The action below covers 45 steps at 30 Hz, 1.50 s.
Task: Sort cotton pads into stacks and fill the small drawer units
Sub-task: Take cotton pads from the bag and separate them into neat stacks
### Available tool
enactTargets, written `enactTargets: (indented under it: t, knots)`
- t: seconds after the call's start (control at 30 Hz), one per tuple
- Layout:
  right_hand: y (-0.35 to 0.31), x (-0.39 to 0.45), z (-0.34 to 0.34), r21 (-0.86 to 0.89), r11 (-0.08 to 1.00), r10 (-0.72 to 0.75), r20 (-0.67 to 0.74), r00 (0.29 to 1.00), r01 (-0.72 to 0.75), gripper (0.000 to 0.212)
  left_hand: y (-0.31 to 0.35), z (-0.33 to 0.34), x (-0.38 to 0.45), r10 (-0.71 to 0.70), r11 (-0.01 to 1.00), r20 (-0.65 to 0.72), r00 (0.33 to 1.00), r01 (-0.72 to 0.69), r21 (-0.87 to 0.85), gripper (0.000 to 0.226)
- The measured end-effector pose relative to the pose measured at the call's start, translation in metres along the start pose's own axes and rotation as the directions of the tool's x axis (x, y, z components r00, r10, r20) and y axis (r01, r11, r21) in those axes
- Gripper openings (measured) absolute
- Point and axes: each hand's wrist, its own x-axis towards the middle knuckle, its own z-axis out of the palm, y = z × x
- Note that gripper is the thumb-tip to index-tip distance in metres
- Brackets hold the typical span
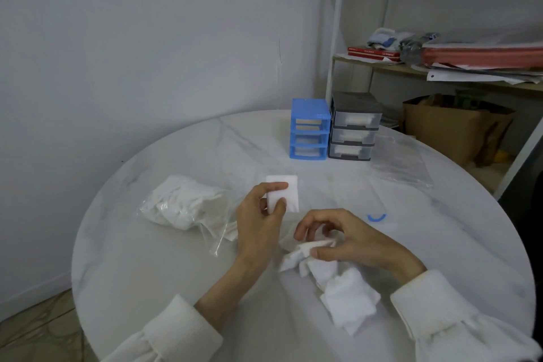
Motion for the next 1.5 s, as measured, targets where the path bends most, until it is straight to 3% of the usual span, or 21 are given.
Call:
enactTargets:
  t: [0.2,0.37,0.47,0.63,0.73,0.97,1.07,1.23,1.5]
  knots:
    - [0.001,0.0,-0.001,-0.011,1.0,0.005,-0.061,0.998,-0.005,0.02,0.001,0.0,-0.001,-0.001,0.999,-0.003,1.0,0.001,0.036,0.023]
    - [-0.001,0.001,-0.001,0.139,0.988,-0.033,-0.227,0.973,0.066,0.015,0.001,0.001,0.0,0.014,0.998,0.002,1.0,-0.014,0.058,0.024]
    - [-0.001,0.0,-0.002,0.217,0.974,-0.016,-0.246,0.969,0.071,0.013,-0.001,0.001,-0.001,0.015,0.998,0.005,1.0,-0.015,0.058,0.025]
    - [0.0,0.002,-0.002,0.107,0.99,-0.053,-0.295,0.954,0.088,0.034,0.0,0.001,-0.002,0.011,1.0,0.058,0.998,-0.011,-0.002,0.025]
    - [0.001,0.001,-0.003,0.084,0.989,-0.084,-0.345,0.935,0.12,0.03,-0.003,0.002,-0.003,0.015,1.0,0.092,0.996,-0.014,-0.01,0.025]
    - [-0.006,0.0,-0.004,0.32,0.916,-0.055,-0.5,0.865,0.243,0.025,0.0,0.002,-0.005,0.05,0.996,0.186,0.981,-0.036,-0.077,0.031]
    - [-0.01,0.001,-0.005,0.417,0.88,0.02,-0.514,0.858,0.229,0.034,-0.002,0.004,-0.004,0.059,0.995,0.259,0.964,-0.036,-0.09,0.032]
    - [-0.01,0.002,-0.004,0.378,0.91,0.057,-0.521,0.852,0.17,0.038,0.0,0.005,-0.006,0.045,0.99,0.32,0.946,0.0,-0.139,0.038]
    - [-0.011,0.003,-0.002,0.386,0.907,0.058,-0.512,0.857,0.169,0.049,0.006,0.006,-0.006,-0.004,0.95,0.3,0.954,0.098,-0.296,0.031]
